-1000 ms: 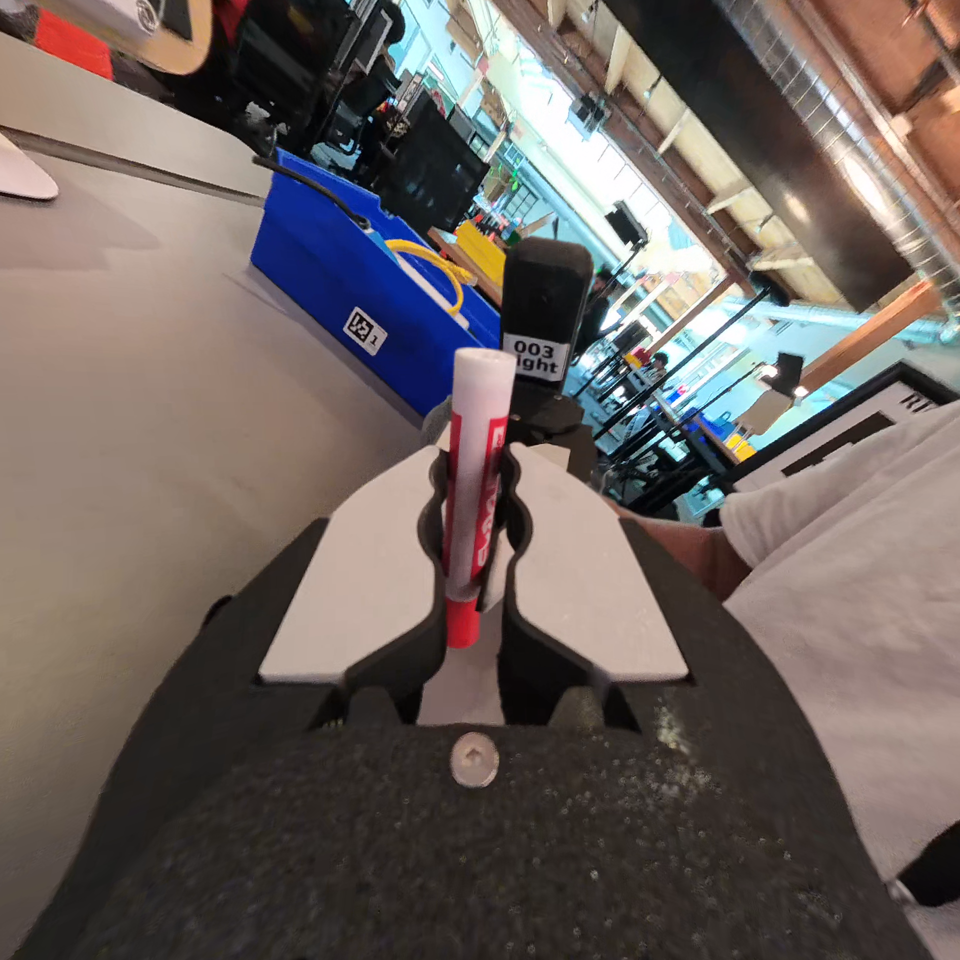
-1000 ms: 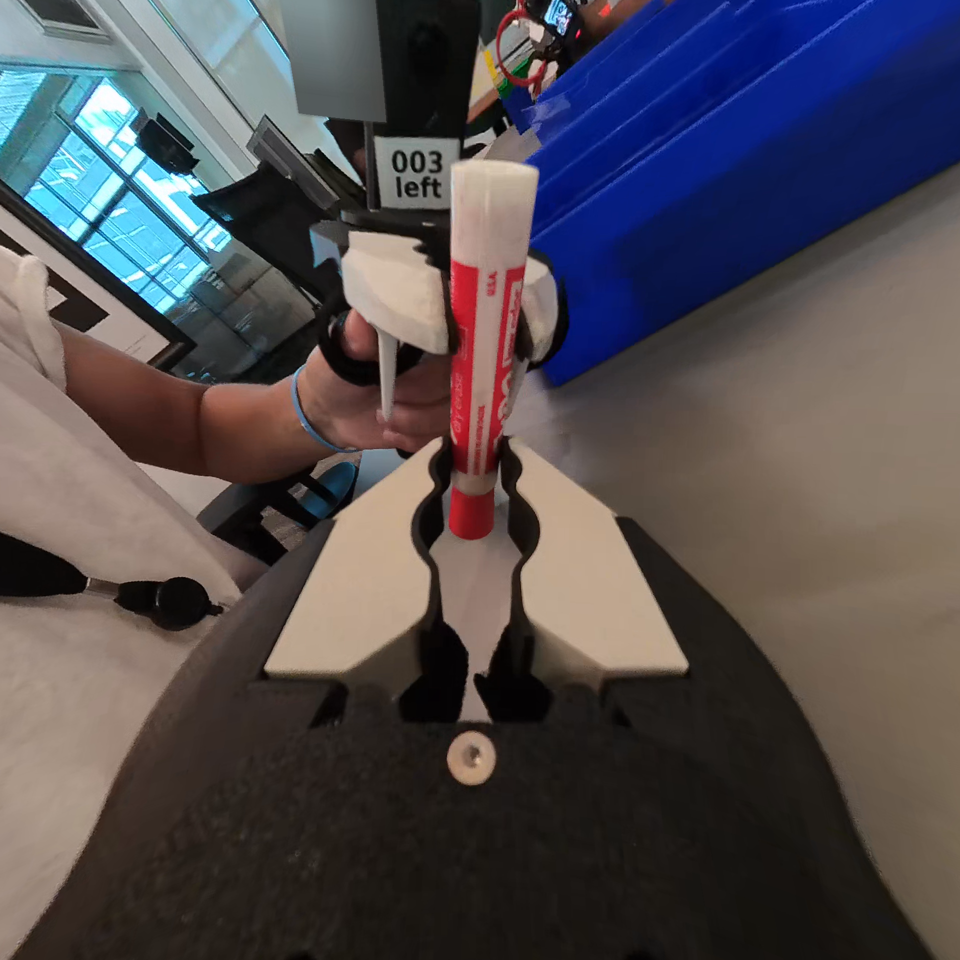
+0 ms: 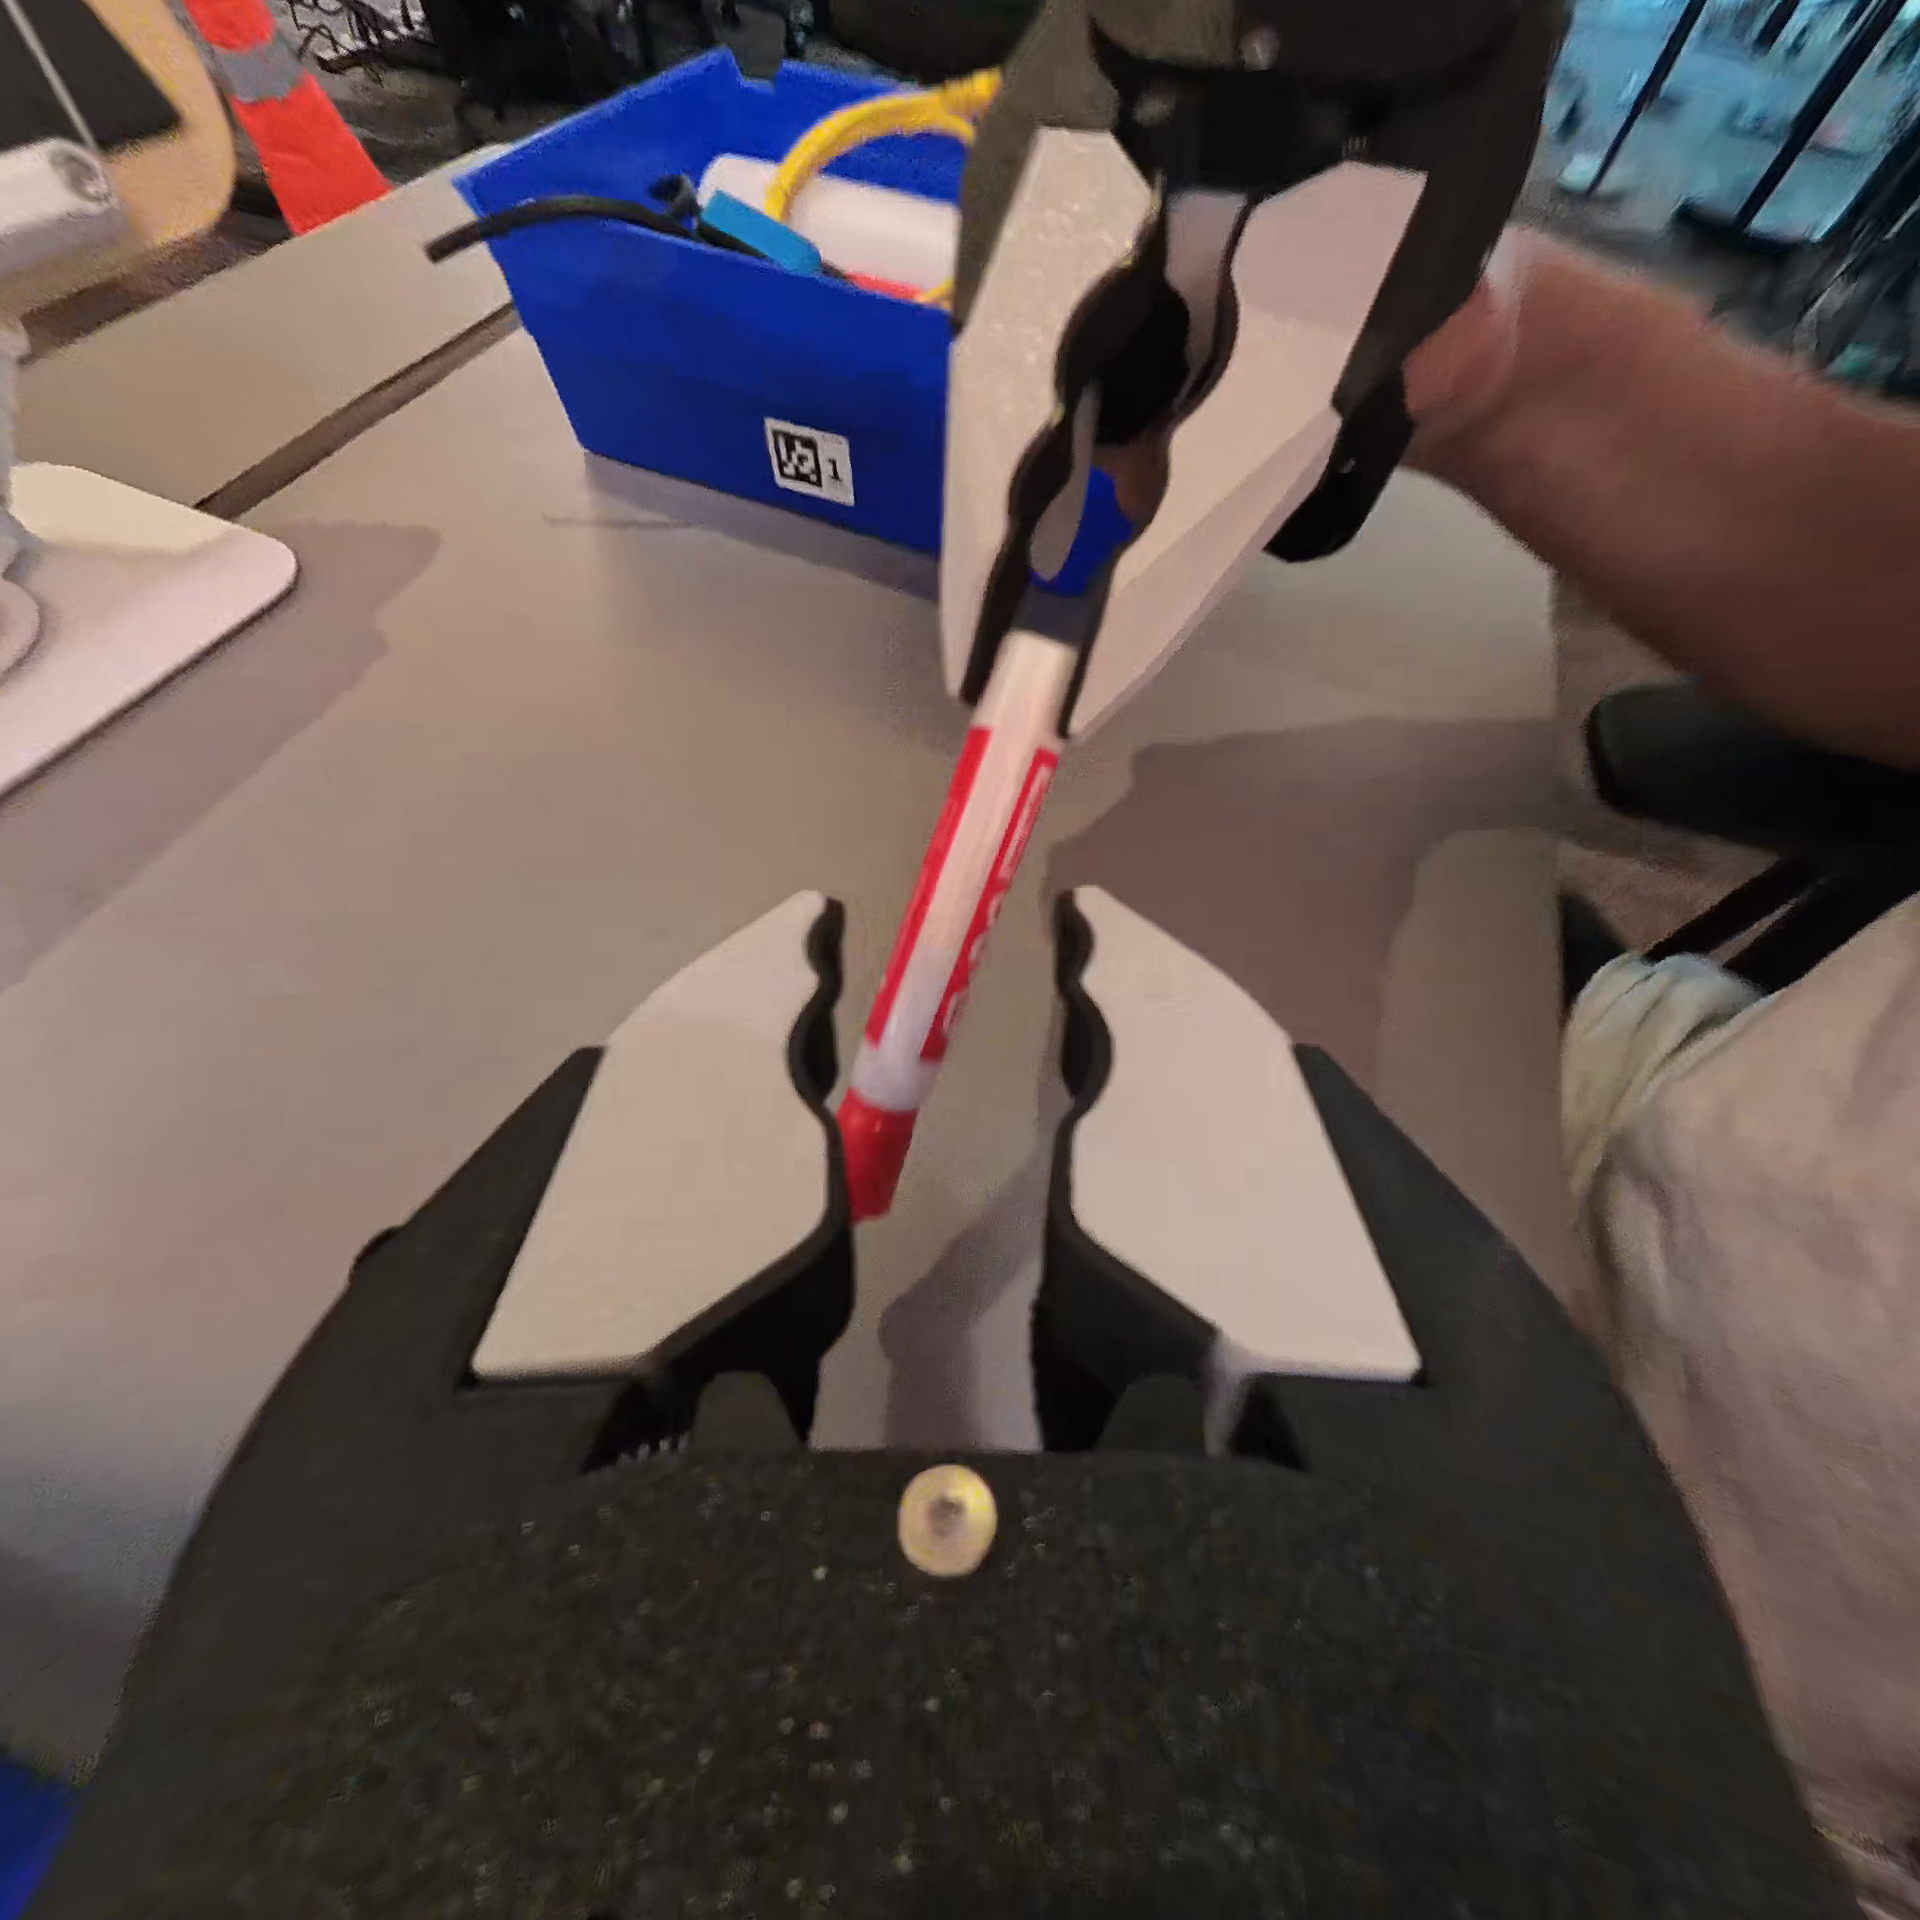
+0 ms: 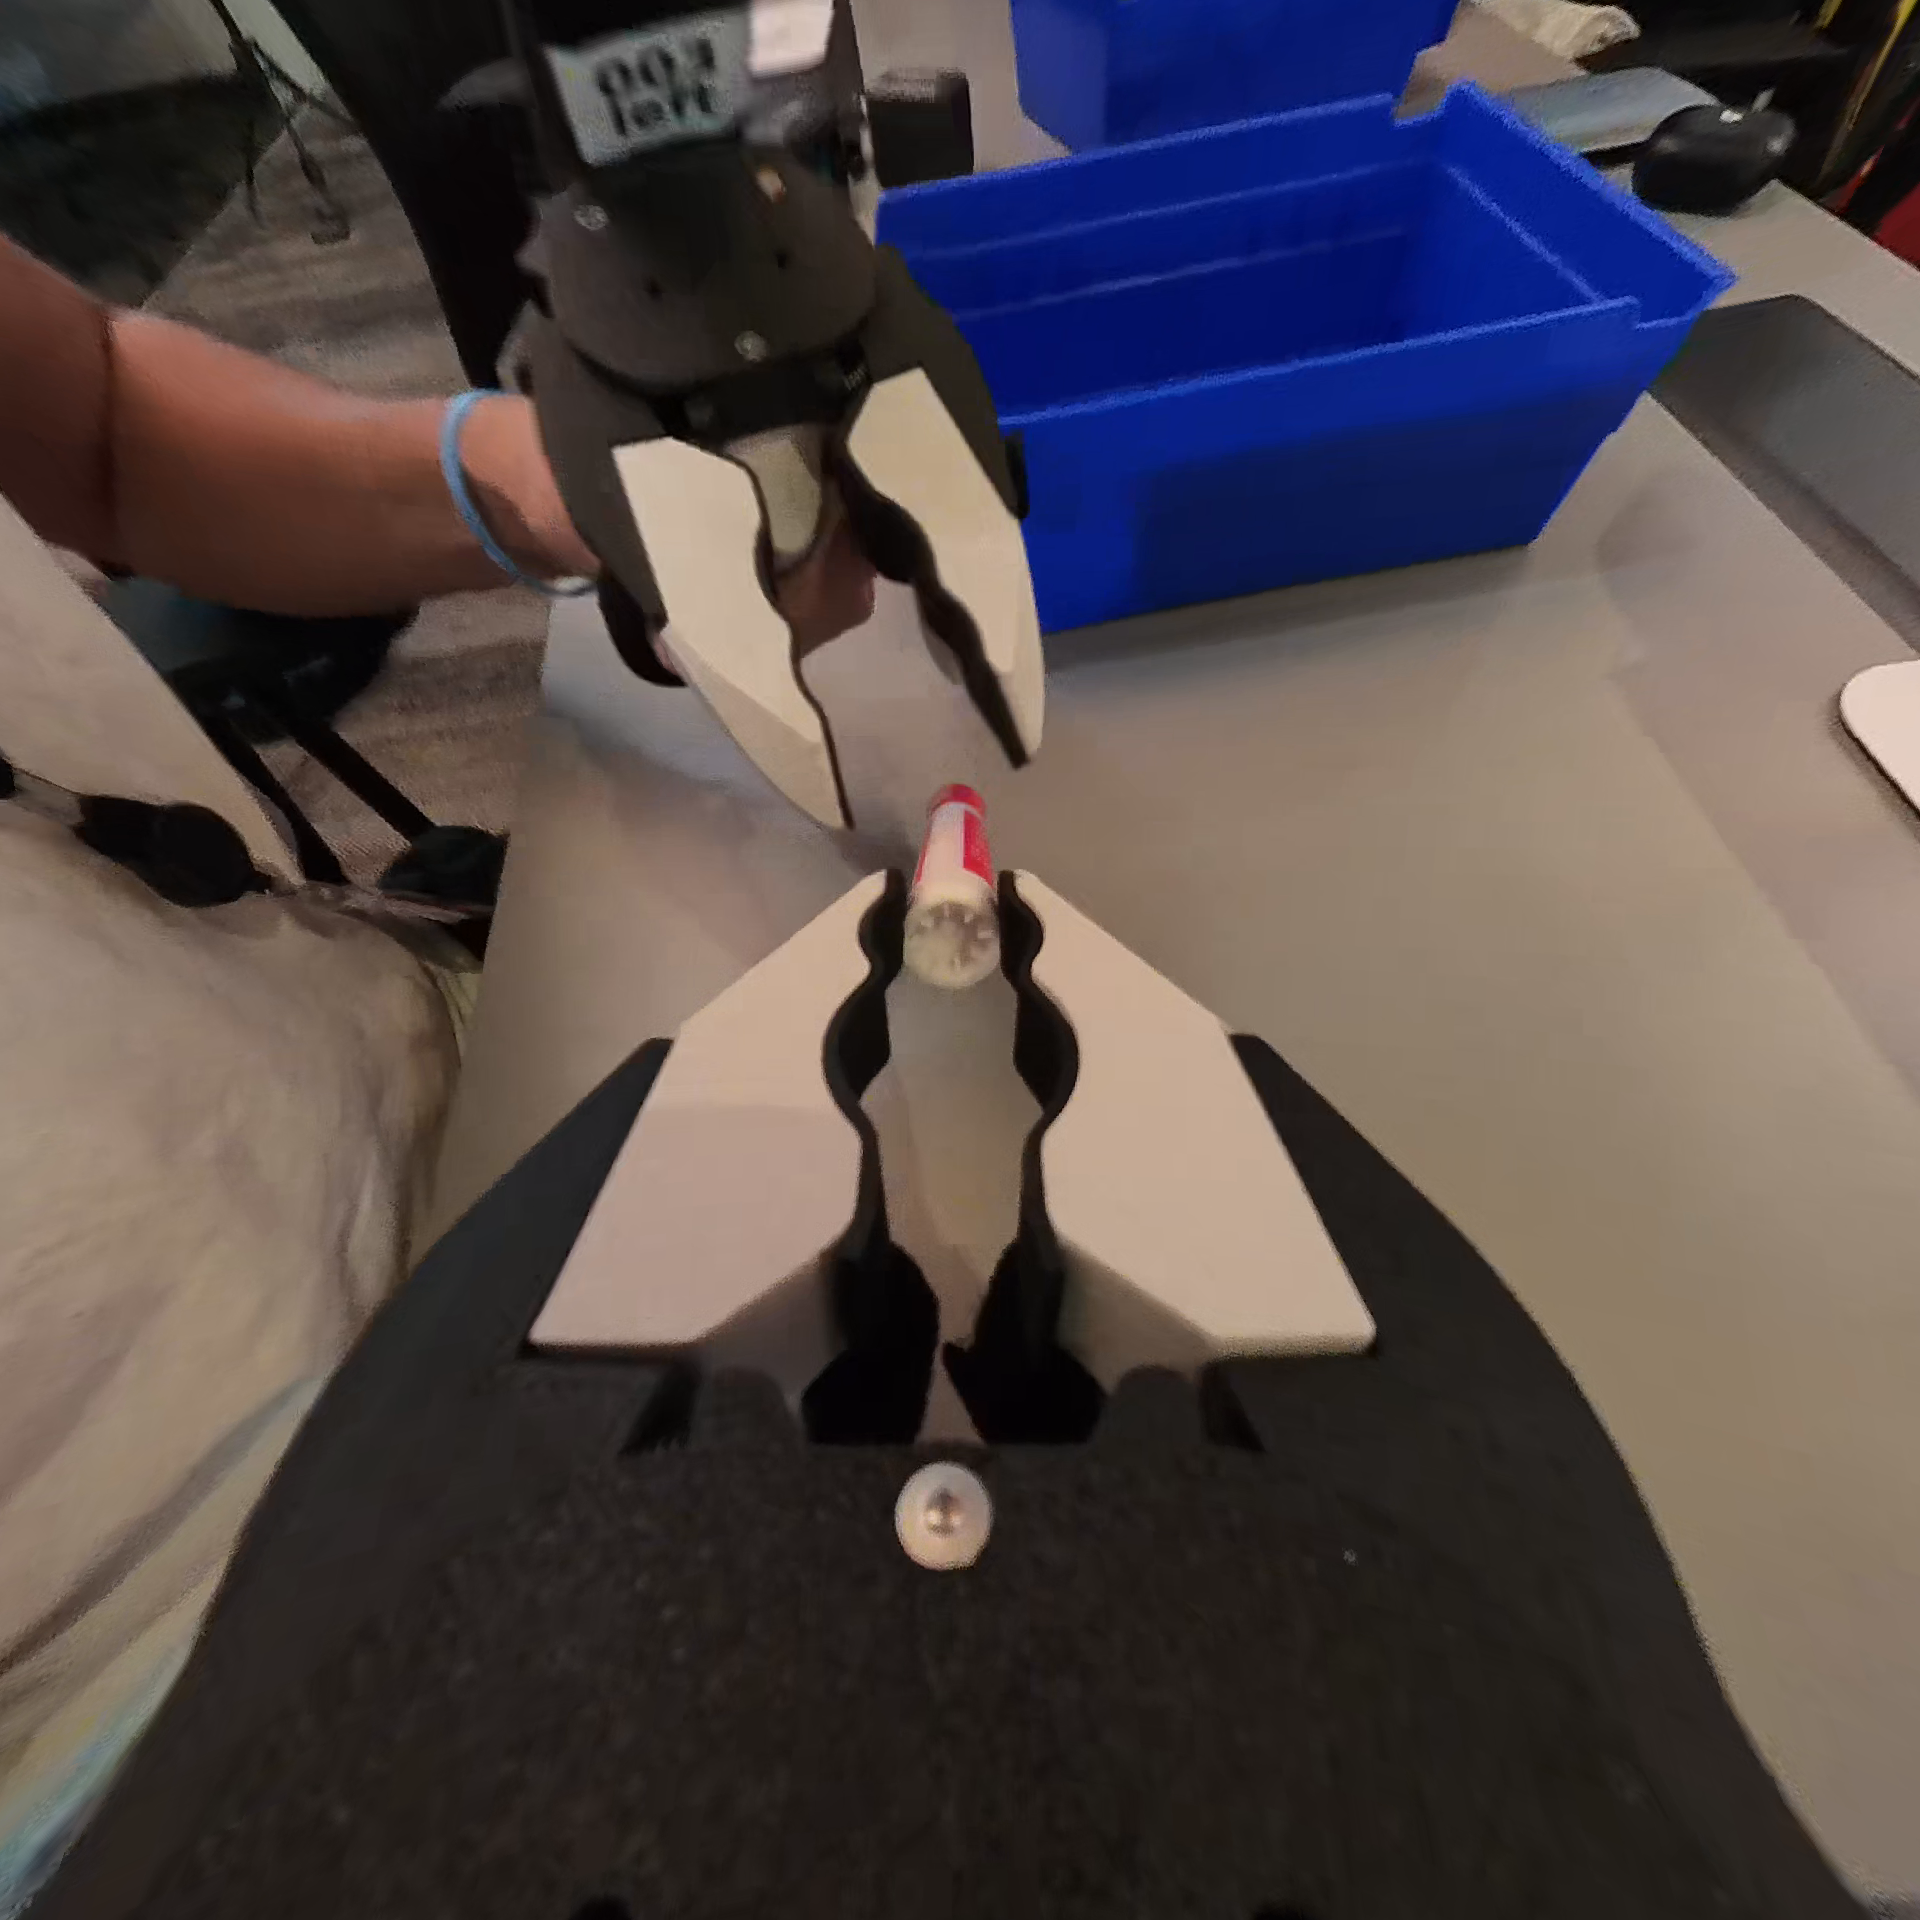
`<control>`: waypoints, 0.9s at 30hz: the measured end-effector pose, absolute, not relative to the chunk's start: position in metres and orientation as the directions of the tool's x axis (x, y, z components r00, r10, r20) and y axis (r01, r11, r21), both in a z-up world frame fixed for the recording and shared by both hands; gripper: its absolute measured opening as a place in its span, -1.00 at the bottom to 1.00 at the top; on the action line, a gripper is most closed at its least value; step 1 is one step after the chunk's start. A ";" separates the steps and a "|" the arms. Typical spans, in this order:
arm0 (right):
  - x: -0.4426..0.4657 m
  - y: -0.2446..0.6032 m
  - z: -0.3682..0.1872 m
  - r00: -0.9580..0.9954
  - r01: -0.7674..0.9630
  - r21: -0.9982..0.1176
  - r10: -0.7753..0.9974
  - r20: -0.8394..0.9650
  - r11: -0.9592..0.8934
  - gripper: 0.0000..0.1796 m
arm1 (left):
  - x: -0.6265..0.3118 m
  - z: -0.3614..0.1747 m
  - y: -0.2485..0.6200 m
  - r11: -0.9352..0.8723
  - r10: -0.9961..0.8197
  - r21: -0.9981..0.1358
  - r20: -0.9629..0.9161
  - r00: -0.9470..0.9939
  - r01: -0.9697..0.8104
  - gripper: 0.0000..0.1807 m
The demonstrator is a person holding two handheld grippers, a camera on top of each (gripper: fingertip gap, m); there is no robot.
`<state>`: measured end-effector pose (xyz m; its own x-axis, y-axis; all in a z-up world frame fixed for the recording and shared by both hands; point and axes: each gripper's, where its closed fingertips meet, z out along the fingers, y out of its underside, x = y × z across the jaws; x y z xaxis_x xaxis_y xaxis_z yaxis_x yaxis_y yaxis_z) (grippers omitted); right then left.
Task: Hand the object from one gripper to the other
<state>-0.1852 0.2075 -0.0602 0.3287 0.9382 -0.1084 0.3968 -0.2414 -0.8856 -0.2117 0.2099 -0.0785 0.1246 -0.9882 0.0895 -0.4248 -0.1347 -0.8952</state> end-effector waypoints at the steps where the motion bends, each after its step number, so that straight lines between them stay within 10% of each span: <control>1: -0.181 0.207 -0.054 0.323 0.354 -0.899 0.936 -0.140 -0.256 -0.81 | -0.215 -0.077 0.212 -0.178 -0.983 -0.899 0.141 0.121 -0.401 -0.48; 7: -0.163 0.205 -0.021 0.232 0.094 -0.937 0.922 -0.308 -0.337 -0.81 | -0.212 -0.082 0.197 -0.217 -0.973 -0.910 0.232 -0.001 -0.352 -0.40; 11: -0.160 0.203 -0.025 0.171 0.054 -0.914 0.906 -0.388 -0.402 -0.81 | -0.210 -0.069 0.194 -0.167 -0.984 -0.949 0.176 -0.010 -0.268 -0.80; 16: -0.159 0.213 -0.040 0.212 0.056 -0.896 0.882 -0.420 -0.440 -0.79 | -0.215 -0.070 0.201 -0.164 -0.986 -0.944 0.164 0.024 -0.286 -0.80; 21: -0.157 0.221 -0.057 0.414 0.335 -0.915 0.908 -0.071 -0.224 -0.34 | -0.227 -0.088 0.223 -0.143 -0.984 -0.865 0.072 0.162 -0.481 -0.80; 27: -0.198 0.232 -0.077 0.362 0.783 -0.591 0.630 0.687 0.194 -0.40 | -0.229 -0.092 0.232 -0.222 -0.958 -0.753 0.051 0.282 -0.620 -0.80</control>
<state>-0.1976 0.2318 -0.0769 0.3624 0.6299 0.6869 0.7828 0.1942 -0.5912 -0.2287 0.2319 -0.0924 0.2815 -0.9582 0.0506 -0.6199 -0.2219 -0.7526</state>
